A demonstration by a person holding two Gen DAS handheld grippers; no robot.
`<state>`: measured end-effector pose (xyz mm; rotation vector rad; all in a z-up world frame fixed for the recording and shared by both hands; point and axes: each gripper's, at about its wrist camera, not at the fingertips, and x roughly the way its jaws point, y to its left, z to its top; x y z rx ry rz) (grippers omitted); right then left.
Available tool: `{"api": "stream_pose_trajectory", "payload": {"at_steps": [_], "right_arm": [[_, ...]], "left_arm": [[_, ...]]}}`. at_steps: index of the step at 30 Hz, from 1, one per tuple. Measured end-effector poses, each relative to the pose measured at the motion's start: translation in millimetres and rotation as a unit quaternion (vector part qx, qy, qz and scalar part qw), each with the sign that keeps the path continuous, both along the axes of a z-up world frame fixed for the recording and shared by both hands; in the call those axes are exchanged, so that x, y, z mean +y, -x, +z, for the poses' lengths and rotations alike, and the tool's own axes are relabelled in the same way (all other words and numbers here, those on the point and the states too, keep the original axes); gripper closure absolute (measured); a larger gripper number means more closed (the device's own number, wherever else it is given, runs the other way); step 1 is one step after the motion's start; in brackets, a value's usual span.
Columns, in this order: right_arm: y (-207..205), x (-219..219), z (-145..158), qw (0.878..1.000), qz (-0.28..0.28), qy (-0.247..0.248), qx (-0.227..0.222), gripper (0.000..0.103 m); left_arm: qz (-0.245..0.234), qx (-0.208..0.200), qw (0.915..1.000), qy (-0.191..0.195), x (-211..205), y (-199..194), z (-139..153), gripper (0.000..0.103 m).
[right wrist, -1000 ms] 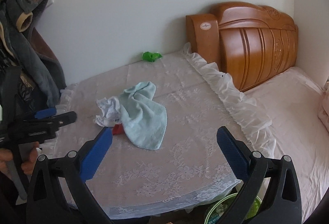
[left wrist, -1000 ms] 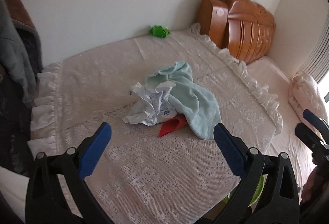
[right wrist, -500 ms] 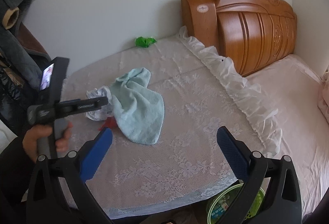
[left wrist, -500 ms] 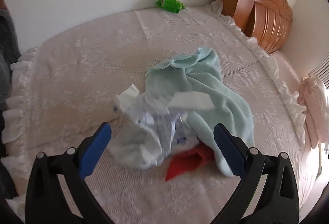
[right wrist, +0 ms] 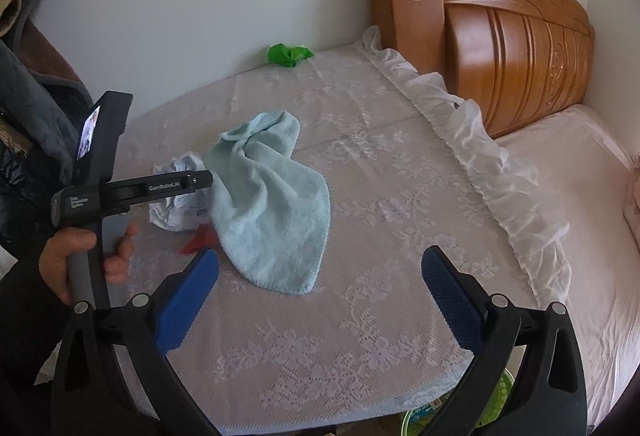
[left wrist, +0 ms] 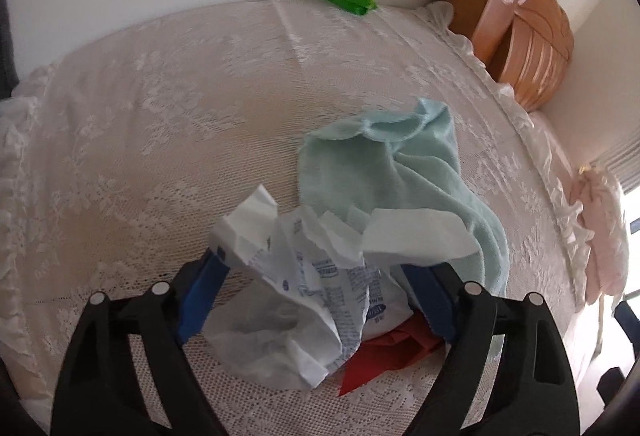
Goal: Collect trash
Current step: 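Grasp the white paper wrapper with the left tool while the right tool grasps the light blue towel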
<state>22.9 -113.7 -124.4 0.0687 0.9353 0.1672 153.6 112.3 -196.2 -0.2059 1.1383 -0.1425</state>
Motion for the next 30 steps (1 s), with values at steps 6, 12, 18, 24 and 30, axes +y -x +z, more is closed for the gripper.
{"api": "stream_pose_trajectory", "payload": {"at_steps": [6, 12, 18, 24, 30], "right_arm": [[-17, 18, -3, 0.999, 0.03, 0.009, -0.003, 0.002], [-47, 41, -11, 0.997, 0.072, 0.008, -0.003, 0.002], [-90, 69, -35, 0.993, 0.108, 0.033, 0.026, 0.015], [-116, 87, -54, 0.991, 0.114, 0.059, 0.041, 0.016], [-130, 93, -75, 0.987, 0.118, 0.079, 0.078, 0.042]], "left_arm": [[0.017, 0.008, 0.9996, 0.019, 16, 5, -3, 0.03], [0.018, 0.008, 0.9995, 0.024, 24, 17, 0, 0.039], [0.013, 0.008, 0.9997, 0.021, 26, 26, -2, 0.04], [0.02, 0.004, 0.9991, 0.038, 28, 30, -2, 0.031], [0.025, 0.002, 0.9988, 0.041, 28, 29, 0, 0.026]]}}
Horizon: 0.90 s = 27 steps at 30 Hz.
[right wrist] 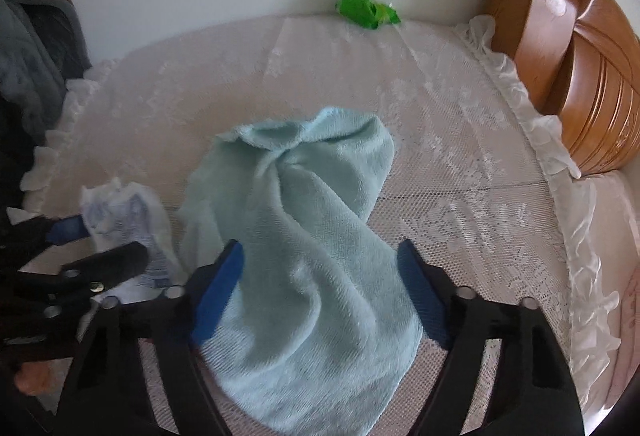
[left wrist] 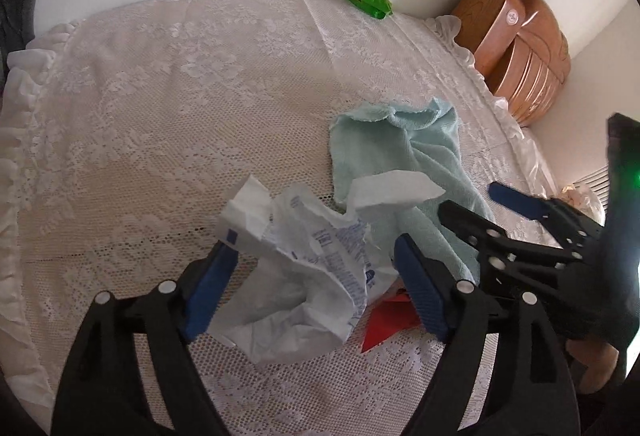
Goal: Collect trash
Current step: 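Grasp the white paper wrapper with the left tool while the right tool grasps the light blue towel, then lift the light blue towel with the right tool while the left tool lifts the white wrapper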
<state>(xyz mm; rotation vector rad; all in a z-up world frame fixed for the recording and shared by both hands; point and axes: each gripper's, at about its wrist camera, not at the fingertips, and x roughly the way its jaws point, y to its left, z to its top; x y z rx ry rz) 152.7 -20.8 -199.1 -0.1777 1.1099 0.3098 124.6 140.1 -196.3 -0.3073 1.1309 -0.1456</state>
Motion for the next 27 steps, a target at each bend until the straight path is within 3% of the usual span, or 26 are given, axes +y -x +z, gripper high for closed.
{"api": "stream_pose_trajectory", "payload": {"at_steps": [3, 7, 13, 18, 27], "right_arm": [[-3, -1, -7, 1.0, -0.001, -0.008, 0.017, 0.072], [-5, -7, -1, 0.999, -0.004, -0.04, 0.021, 0.09], [-6, -22, 25, 0.993, -0.022, -0.112, 0.013, 0.092], [-2, -39, 66, 0.987, -0.026, -0.155, -0.023, 0.092], [18, -70, 133, 0.976, -0.052, -0.181, -0.105, 0.092]], "left_arm": [[-0.002, -0.001, 1.0, -0.005, 0, 0, 2, 0.026], [-0.003, -0.002, 0.9999, -0.014, 1, 2, 5, 0.026], [-0.008, 0.003, 0.9999, -0.013, -2, 4, 0, 0.026], [-0.013, 0.011, 0.9997, -0.015, -8, 2, -9, 0.026], [-0.012, 0.017, 0.9994, -0.027, -19, -3, -15, 0.026]]}}
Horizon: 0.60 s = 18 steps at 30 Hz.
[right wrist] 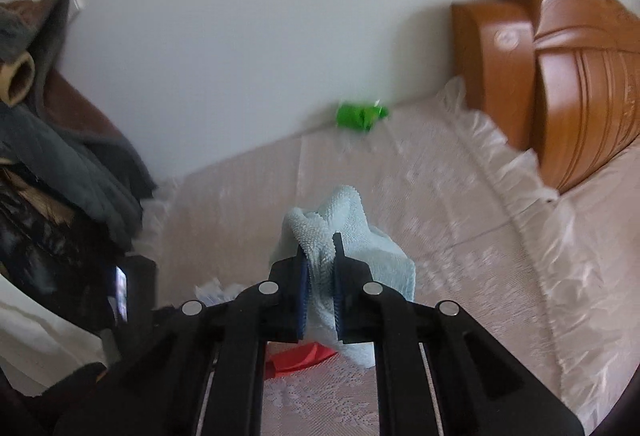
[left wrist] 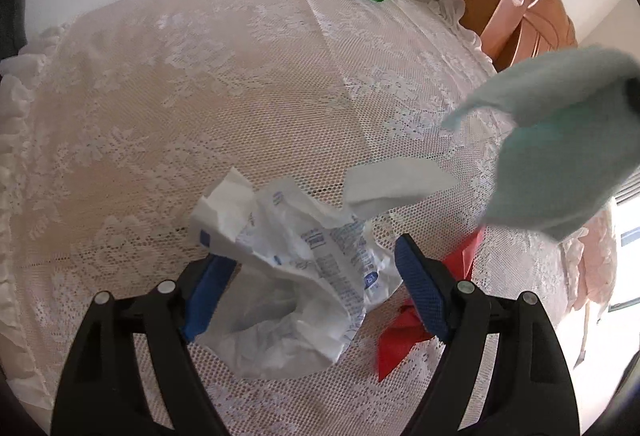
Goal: Collect trash
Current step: 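Lift the light blue towel with the right tool while the left tool lifts the white wrapper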
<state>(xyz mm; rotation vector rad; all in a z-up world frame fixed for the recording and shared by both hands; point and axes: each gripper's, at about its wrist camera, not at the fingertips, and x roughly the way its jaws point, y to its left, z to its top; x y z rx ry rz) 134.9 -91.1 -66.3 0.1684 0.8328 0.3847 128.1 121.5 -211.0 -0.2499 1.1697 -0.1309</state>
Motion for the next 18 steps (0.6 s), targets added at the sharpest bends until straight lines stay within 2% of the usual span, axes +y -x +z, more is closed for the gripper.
{"api": "stream_pose_trajectory", "payload": {"at_steps": [7, 14, 18], "right_arm": [[16, -17, 11, 1.0, -0.024, -0.001, -0.013, 0.092], [31, -20, 3, 0.999, -0.032, 0.001, -0.003, 0.092], [43, -22, 4, 0.999, -0.037, 0.001, -0.005, 0.092]], "left_arm": [[-0.003, -0.005, 0.9994, -0.036, -7, 0, 1, 0.049], [0.004, -0.006, 0.9996, -0.029, -2, -4, 7, 0.061], [0.005, -0.017, 0.9994, -0.03, 3, -1, 19, 0.062]]}}
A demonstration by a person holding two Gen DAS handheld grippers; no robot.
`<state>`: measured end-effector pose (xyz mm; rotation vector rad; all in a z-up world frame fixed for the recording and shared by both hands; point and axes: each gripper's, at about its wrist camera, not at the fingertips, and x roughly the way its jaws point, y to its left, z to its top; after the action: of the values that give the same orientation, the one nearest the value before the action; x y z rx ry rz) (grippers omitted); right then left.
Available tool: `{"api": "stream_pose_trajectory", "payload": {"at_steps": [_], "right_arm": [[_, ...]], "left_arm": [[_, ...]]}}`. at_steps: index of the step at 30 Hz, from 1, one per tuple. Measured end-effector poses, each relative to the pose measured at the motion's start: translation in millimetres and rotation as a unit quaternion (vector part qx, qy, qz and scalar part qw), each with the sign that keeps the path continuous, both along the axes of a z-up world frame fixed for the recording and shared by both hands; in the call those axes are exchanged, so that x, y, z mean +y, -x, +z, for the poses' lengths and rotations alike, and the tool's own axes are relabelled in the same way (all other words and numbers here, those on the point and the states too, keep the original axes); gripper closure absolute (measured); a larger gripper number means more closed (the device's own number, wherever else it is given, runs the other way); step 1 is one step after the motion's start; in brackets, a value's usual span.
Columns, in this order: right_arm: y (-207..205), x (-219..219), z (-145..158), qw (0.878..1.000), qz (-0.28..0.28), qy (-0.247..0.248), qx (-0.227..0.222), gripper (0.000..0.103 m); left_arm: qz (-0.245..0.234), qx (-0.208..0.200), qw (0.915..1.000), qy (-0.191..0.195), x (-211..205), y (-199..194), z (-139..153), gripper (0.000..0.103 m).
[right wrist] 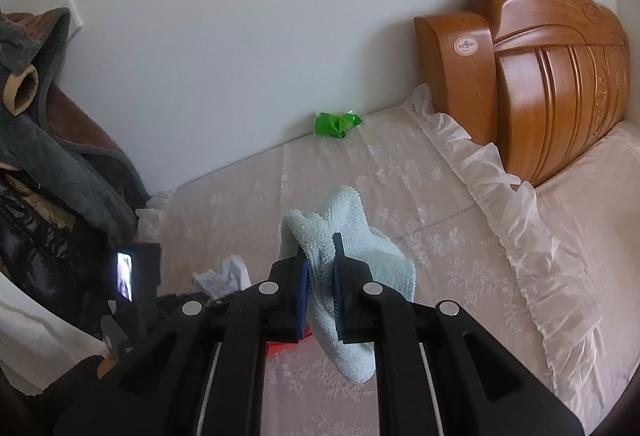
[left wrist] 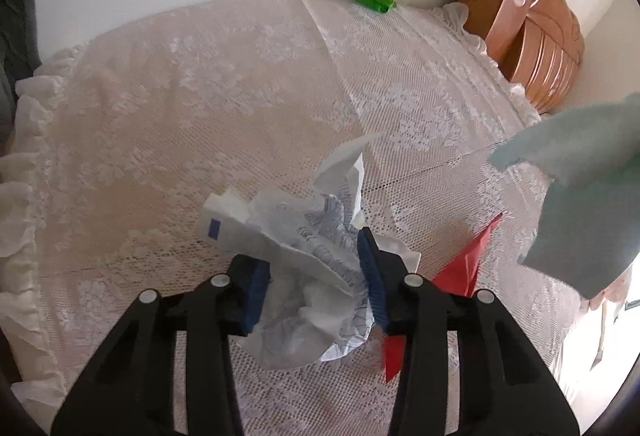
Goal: Collect trash
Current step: 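Lift the light blue towel with the right tool while the left tool lifts the white wrapper, then carry the towel over the green wastebasket and open the right tool while the left tool drops the wrapper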
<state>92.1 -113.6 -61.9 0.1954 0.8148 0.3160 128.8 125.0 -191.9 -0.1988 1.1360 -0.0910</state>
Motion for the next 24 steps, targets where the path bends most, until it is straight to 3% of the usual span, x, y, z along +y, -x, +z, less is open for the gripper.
{"api": "stream_pose_trajectory", "payload": {"at_steps": [7, 10, 15, 22, 24], "right_arm": [[25, -13, 8, 1.0, -0.016, -0.002, -0.013, 0.092], [42, -26, 14, 0.999, -0.031, -0.004, -0.021, 0.092], [87, -64, 19, 0.996, -0.08, -0.001, -0.031, 0.092], [178, -134, 23, 0.982, -0.184, 0.034, -0.029, 0.092], [202, -151, 20, 0.976, -0.212, 0.043, -0.022, 0.092]], "left_arm": [[-0.011, -0.014, 0.9998, 0.004, -1, 20, 27, 0.062], [-0.036, -0.028, 0.9989, 0.004, -13, 35, 49, 0.062], [-0.104, -0.055, 0.9923, 0.038, -51, 64, 89, 0.062], [-0.226, -0.083, 0.9684, 0.067, -135, 105, 127, 0.062], [-0.263, -0.08, 0.9582, 0.079, -166, 119, 131, 0.062]]}}
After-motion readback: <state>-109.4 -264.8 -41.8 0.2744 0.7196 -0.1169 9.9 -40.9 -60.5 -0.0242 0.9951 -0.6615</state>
